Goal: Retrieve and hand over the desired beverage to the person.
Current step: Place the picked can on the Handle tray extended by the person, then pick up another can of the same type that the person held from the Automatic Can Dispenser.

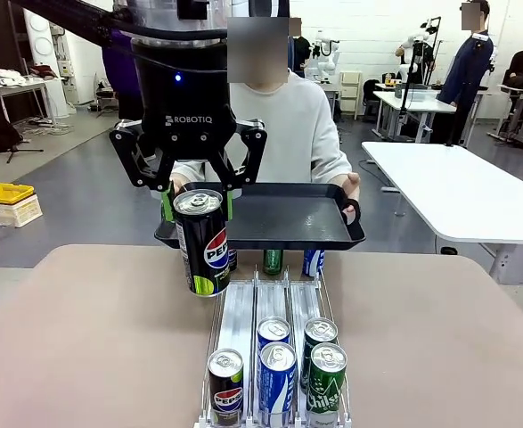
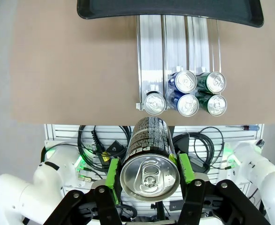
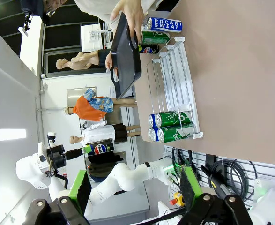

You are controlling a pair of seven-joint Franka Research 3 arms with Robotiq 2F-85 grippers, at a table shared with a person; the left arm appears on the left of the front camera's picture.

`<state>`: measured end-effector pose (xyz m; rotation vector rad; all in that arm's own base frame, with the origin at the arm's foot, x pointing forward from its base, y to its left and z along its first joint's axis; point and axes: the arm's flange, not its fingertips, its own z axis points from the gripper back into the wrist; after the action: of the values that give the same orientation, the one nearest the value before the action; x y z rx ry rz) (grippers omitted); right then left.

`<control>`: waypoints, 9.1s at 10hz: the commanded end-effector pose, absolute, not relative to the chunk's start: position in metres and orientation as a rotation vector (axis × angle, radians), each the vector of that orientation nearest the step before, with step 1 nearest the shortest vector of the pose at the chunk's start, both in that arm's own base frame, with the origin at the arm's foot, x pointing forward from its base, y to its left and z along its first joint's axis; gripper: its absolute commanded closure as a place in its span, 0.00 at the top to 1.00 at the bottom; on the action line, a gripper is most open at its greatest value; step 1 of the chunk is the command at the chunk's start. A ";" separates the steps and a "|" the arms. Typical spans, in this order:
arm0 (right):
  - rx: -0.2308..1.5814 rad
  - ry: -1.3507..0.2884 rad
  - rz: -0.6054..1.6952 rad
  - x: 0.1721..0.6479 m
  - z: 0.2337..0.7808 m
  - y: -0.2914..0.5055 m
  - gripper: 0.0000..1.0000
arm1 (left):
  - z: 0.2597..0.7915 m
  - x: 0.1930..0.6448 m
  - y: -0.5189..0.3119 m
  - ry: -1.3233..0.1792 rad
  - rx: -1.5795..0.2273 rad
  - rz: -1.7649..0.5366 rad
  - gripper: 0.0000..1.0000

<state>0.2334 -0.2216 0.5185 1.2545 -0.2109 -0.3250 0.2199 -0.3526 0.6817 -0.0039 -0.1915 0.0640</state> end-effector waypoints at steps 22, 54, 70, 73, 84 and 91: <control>1.277 -0.224 -0.312 0.235 0.519 -0.221 1.00 | 0.648 0.526 -0.373 -0.031 0.051 0.132 1.00; 1.277 -0.224 -0.312 0.235 0.519 -0.221 1.00 | 0.604 0.265 -0.292 0.055 0.052 -0.157 1.00; 1.277 -0.224 -0.312 0.235 0.519 -0.221 1.00 | 0.592 0.171 0.167 -0.263 -1.120 0.395 1.00; 1.277 -0.224 -0.312 0.235 0.519 -0.221 1.00 | 0.582 0.207 0.171 -0.284 -1.120 0.310 1.00; 1.277 -0.224 -0.312 0.235 0.519 -0.221 1.00 | 0.591 0.178 0.173 -0.263 -1.085 0.387 1.00; 1.277 -0.224 -0.312 0.235 0.519 -0.221 1.00 | 0.591 0.178 0.173 -0.263 -1.085 0.387 1.00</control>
<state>0.2337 -0.2214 0.5185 1.2535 -0.2101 -0.3253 0.1826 0.1733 0.5907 -1.0912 -0.2823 0.3738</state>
